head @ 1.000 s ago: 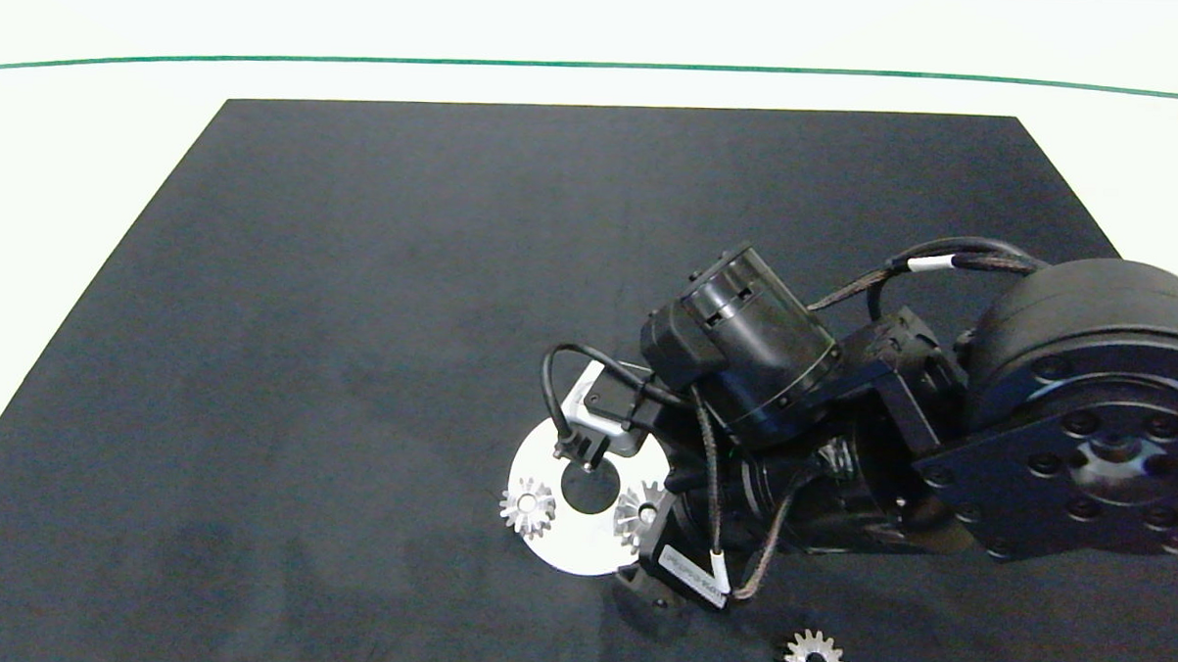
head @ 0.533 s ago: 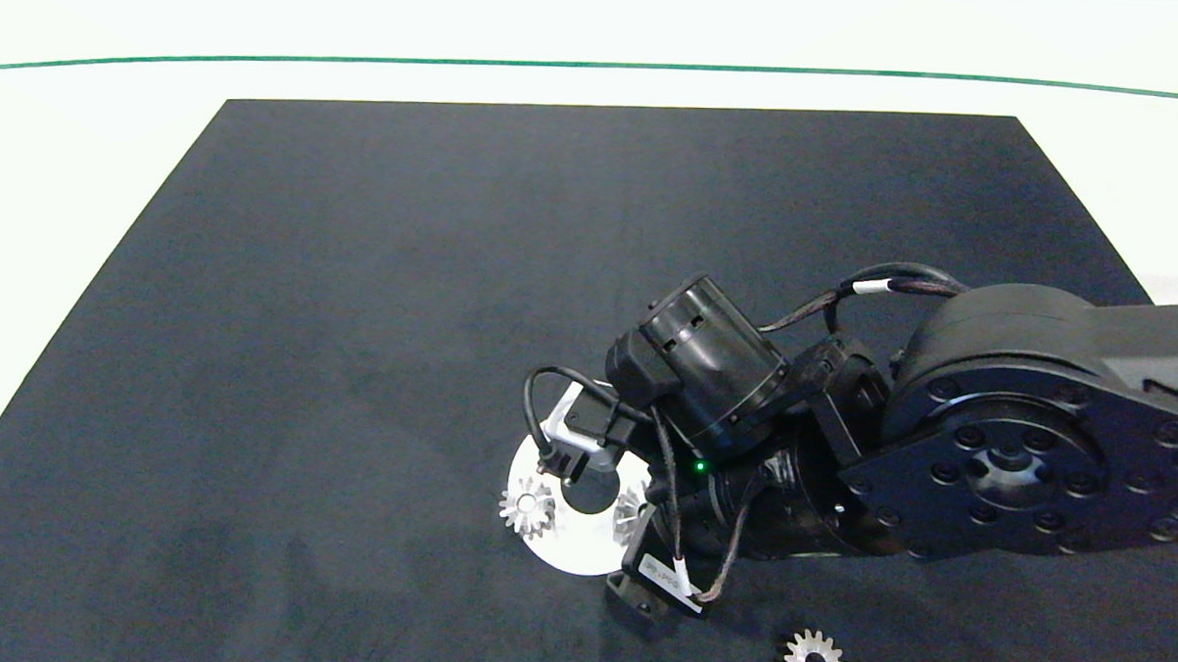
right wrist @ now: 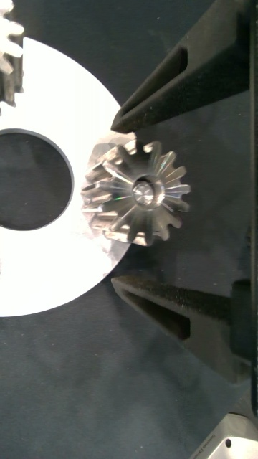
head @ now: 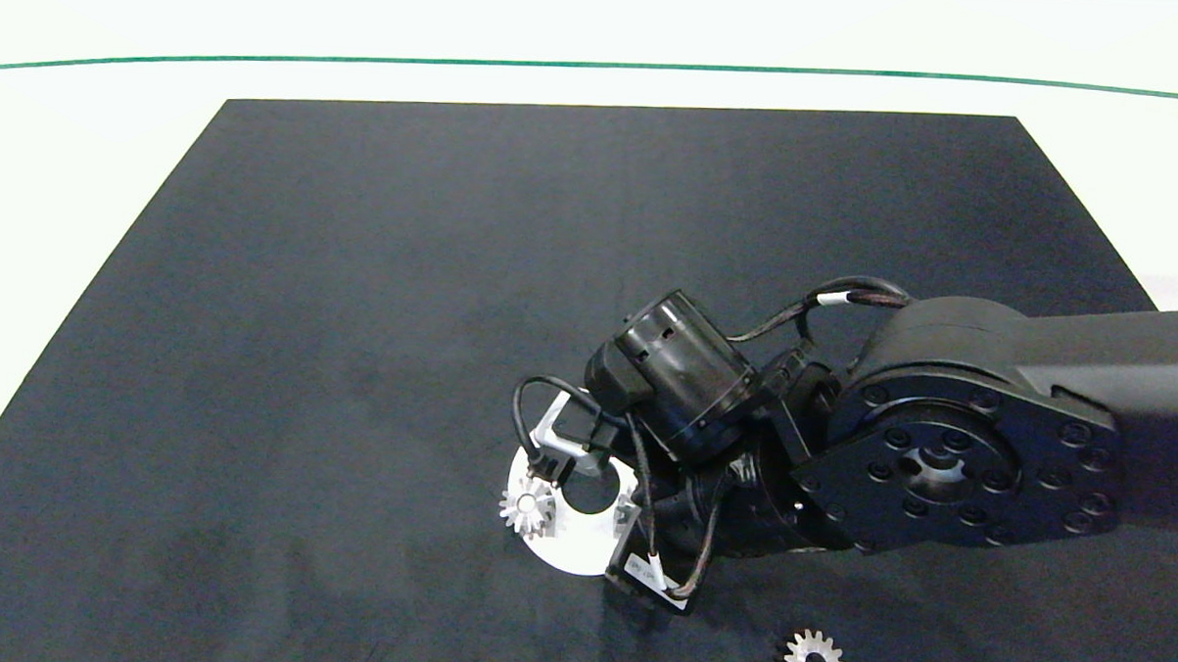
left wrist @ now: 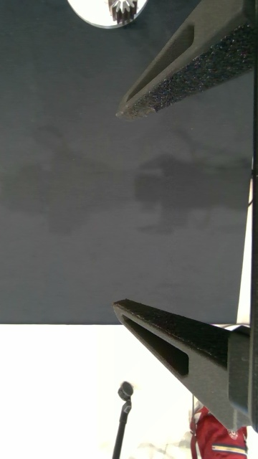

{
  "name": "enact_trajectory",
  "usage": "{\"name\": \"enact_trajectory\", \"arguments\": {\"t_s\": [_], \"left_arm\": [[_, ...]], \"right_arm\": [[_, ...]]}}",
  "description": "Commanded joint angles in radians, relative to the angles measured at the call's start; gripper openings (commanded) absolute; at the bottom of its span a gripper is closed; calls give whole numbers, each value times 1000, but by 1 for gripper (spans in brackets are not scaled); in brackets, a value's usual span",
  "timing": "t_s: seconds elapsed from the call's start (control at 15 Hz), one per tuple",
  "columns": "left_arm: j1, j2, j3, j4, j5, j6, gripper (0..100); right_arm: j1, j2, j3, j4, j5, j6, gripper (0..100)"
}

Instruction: Remove an incorrectly installed larger gear and replace it with the correct smaller gear

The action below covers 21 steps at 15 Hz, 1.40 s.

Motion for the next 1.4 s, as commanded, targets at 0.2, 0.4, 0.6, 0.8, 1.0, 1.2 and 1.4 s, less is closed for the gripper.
{"name": "enact_trajectory", "arguments": {"t_s": [0.2, 0.4, 0.6, 0.8, 1.0, 1.2, 1.4], "left_arm": [[0, -1, 0, 5, 1, 1, 100], [0, -2, 0, 5, 1, 1, 100], [0, -2, 0, 5, 1, 1, 100], [0, -1, 0, 5, 1, 1, 100], [2, -1, 0, 5, 1, 1, 100], [2, -1, 0, 5, 1, 1, 100], [2, 2, 0, 3, 1, 1, 100]], "right_arm": [[0, 17, -10, 3, -2, -3, 70], [0, 21, -10, 3, -2, -4, 64], [-3, 26, -14, 3, -2, -3, 58], [-4, 26, -14, 3, -2, -4, 52], [-3, 26, -16, 3, -3, -4, 46], [-3, 23, -14, 5, -3, -4, 40], [0, 15, -13, 8, -3, -6, 37]]}}
